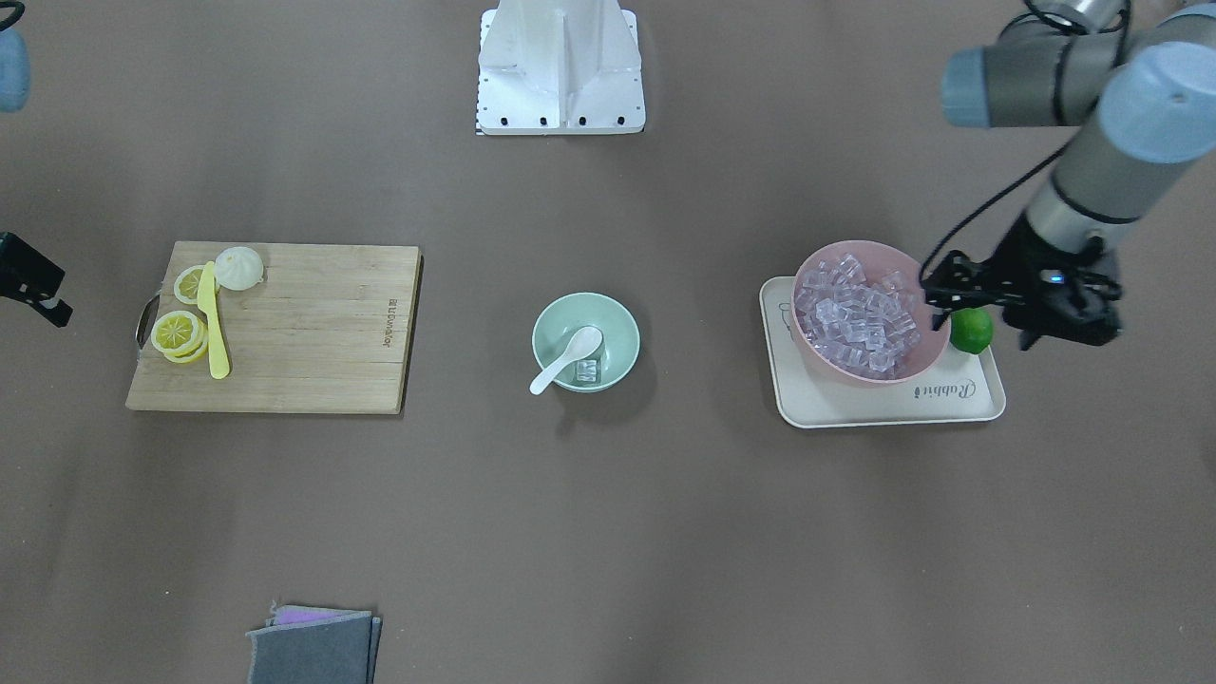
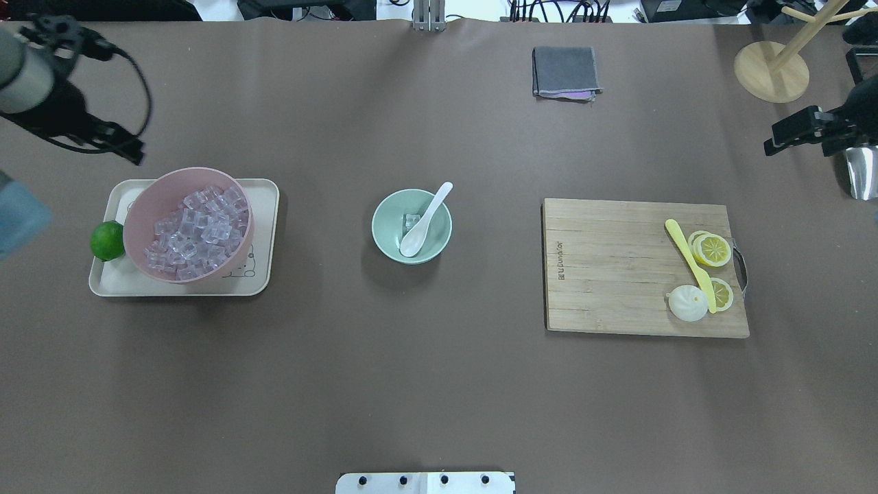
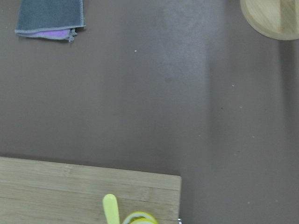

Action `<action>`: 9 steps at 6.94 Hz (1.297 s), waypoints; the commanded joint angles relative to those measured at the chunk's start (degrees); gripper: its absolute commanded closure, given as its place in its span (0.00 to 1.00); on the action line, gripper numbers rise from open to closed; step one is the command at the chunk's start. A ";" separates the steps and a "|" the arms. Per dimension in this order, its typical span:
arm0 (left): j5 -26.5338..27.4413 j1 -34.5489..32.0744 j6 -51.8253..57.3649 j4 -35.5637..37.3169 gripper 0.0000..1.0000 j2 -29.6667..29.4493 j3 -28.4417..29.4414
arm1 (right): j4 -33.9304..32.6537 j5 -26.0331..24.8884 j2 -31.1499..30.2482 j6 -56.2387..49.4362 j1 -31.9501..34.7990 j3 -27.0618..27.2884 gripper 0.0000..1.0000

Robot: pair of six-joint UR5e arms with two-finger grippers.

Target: Put spoon and ice into bowl

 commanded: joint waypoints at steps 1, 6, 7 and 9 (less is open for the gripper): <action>-7.86 -12.07 16.22 -0.41 0.02 10.23 1.82 | 0.03 3.41 -2.10 -12.13 6.68 -4.59 0.00; -7.88 -16.95 15.91 -0.15 0.02 16.69 3.32 | -0.15 7.73 -2.11 -27.66 14.37 -14.28 0.00; -7.97 -18.43 15.82 -0.06 0.02 16.69 6.20 | -0.15 7.73 -2.11 -27.66 14.37 -14.46 0.00; -7.97 -20.20 15.91 -0.32 0.02 16.68 7.98 | 0.11 7.82 -1.67 -27.66 14.37 -15.42 0.00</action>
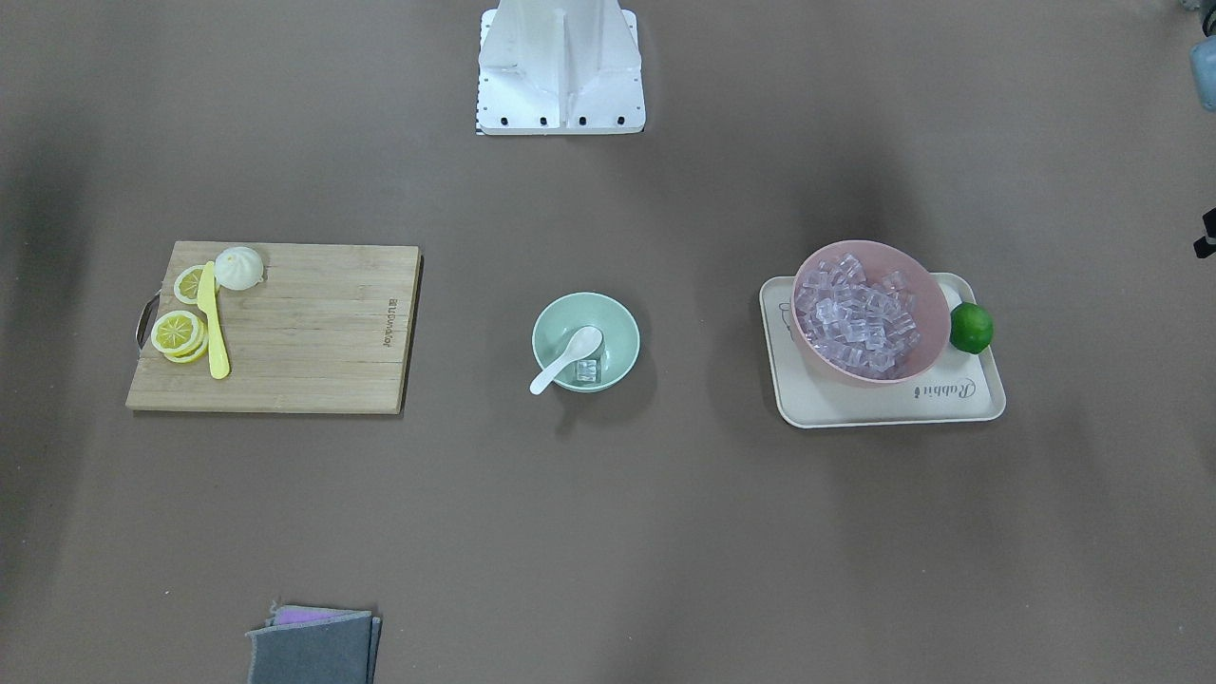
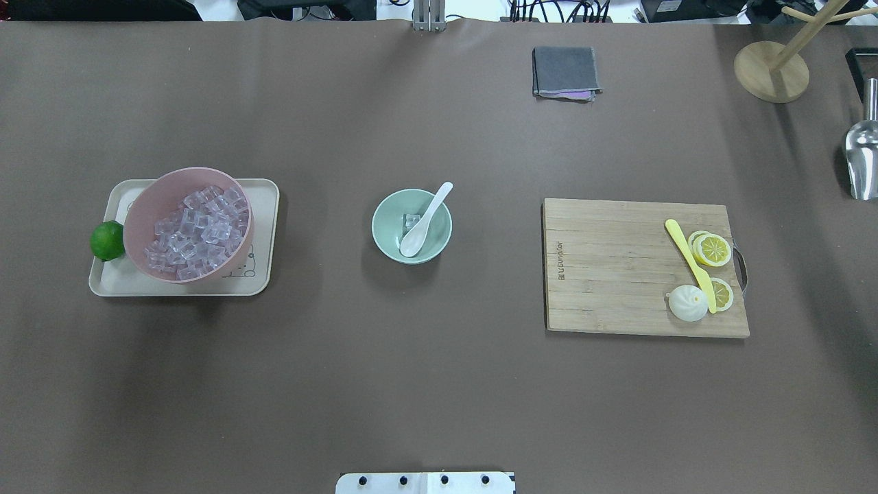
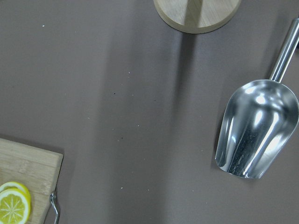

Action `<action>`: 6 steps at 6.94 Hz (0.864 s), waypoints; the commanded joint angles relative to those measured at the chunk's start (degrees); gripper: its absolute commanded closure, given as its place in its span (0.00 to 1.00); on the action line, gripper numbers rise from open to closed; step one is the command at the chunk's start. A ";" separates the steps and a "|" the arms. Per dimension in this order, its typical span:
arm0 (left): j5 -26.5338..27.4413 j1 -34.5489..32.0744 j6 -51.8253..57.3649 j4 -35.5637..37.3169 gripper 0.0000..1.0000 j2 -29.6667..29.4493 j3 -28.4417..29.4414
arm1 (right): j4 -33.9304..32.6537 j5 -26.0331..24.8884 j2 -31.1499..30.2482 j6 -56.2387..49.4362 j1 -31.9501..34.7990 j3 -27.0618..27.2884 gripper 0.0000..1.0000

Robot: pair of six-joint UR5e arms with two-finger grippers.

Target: Put spoon and ice into bowl

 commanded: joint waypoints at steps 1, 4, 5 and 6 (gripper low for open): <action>-0.01 -0.85 -0.01 -0.19 0.02 0.06 1.31 | 0.29 0.08 0.31 -0.03 0.02 -0.66 0.00; -1.93 -1.29 0.17 -0.28 0.02 0.41 2.01 | 0.29 0.87 0.05 -0.03 0.02 -0.66 0.00; -1.95 -1.20 -0.09 -0.11 0.02 0.32 2.53 | 0.47 0.87 -0.04 -0.03 0.02 -0.66 0.00; -2.03 -1.46 -0.09 -0.10 0.02 0.23 2.54 | 0.56 0.87 -0.12 0.06 0.02 -0.66 0.00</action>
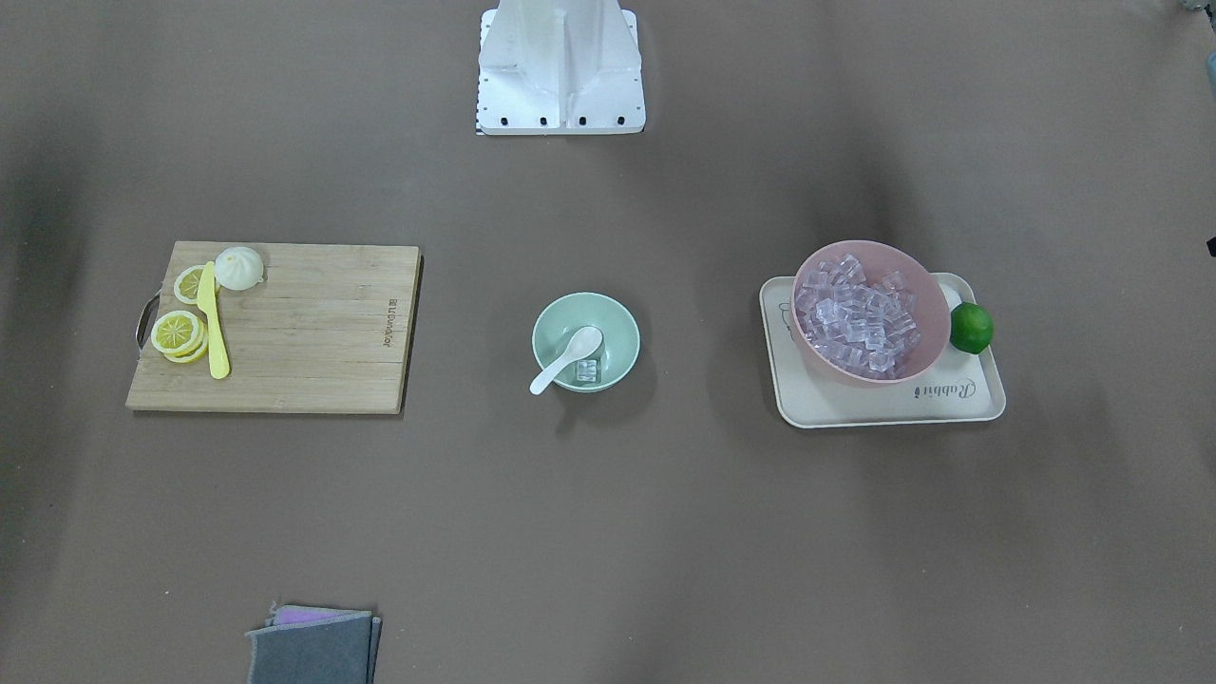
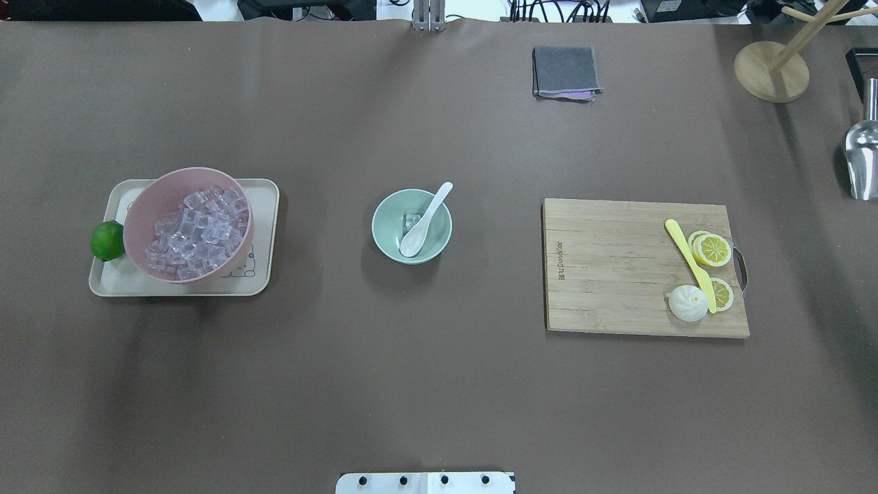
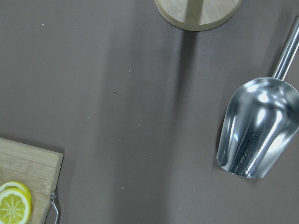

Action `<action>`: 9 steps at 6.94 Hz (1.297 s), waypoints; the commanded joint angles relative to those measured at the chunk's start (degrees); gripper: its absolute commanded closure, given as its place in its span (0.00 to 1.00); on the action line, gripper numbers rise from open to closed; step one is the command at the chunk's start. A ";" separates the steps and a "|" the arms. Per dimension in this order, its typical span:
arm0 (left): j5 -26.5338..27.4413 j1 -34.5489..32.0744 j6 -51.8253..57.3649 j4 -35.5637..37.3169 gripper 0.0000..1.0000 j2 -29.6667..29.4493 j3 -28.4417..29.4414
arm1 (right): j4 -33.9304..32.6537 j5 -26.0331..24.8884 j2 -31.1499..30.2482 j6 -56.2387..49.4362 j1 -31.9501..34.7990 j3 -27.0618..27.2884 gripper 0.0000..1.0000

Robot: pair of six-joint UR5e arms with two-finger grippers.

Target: Put spoon and ice into bowl

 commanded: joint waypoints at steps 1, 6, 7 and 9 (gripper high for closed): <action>-0.23 -0.21 -0.08 -0.03 0.02 -0.26 0.14 | 0.13 0.23 -0.10 0.07 0.00 0.00 0.00; -0.23 -0.47 -0.08 -0.03 0.02 -0.35 -1.53 | 0.21 0.40 -0.36 0.07 0.00 -0.08 0.00; -0.15 -0.56 -0.08 -0.03 0.02 -0.17 -1.45 | 0.21 0.32 -0.36 0.16 0.00 -0.08 0.00; -0.15 -0.47 -0.08 -0.03 0.02 -0.08 -1.27 | 0.21 0.32 -0.19 0.25 0.00 -0.08 0.00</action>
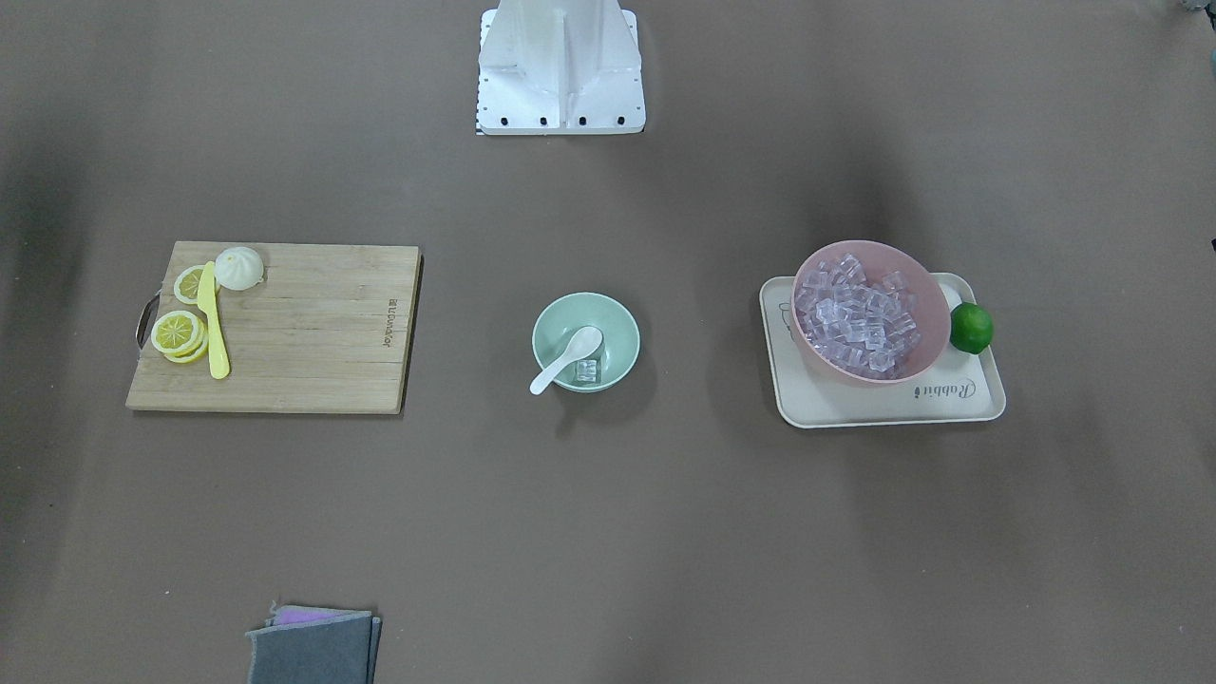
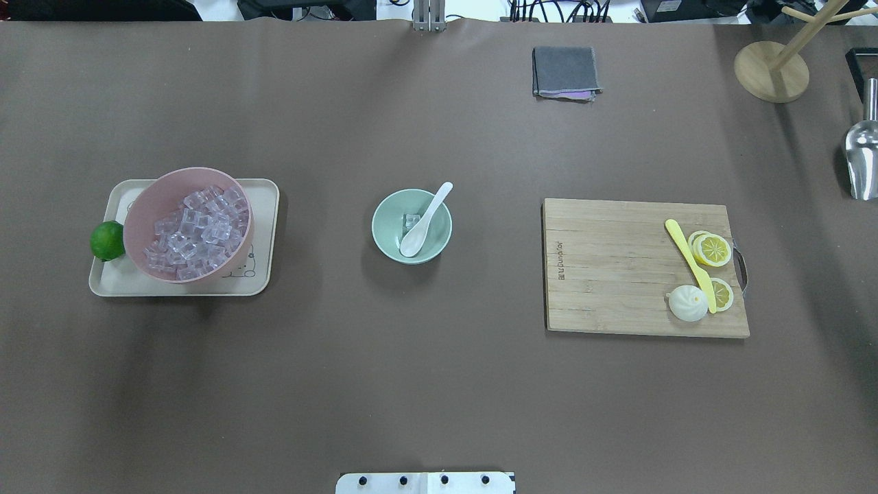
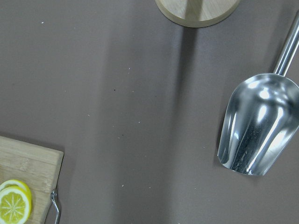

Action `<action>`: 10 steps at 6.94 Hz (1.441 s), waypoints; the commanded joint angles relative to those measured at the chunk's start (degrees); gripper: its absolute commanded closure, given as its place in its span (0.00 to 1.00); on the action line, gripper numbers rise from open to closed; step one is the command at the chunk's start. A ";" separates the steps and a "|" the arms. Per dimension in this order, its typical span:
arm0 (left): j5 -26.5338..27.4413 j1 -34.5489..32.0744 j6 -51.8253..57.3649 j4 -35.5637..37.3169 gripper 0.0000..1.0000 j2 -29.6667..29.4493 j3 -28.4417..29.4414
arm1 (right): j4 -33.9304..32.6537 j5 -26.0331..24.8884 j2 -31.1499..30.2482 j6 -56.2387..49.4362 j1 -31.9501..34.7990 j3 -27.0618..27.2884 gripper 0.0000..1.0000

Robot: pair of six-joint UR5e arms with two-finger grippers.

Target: Put spoon and ice into bowl

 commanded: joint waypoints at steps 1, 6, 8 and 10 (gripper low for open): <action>0.01 0.02 0.00 0.09 0.02 0.14 0.34 | 0.00 -0.01 -0.17 -0.10 0.00 -0.09 0.00; 0.27 0.02 0.00 0.09 0.02 0.15 1.23 | 0.18 0.08 -0.52 -0.10 0.00 0.08 0.00; 0.19 0.02 0.00 0.09 0.02 0.15 1.23 | 0.26 0.08 -0.52 -0.10 0.00 0.17 0.00; -0.08 -0.07 0.00 0.09 0.02 0.15 0.70 | 0.26 0.16 -0.52 -0.10 0.00 0.26 0.00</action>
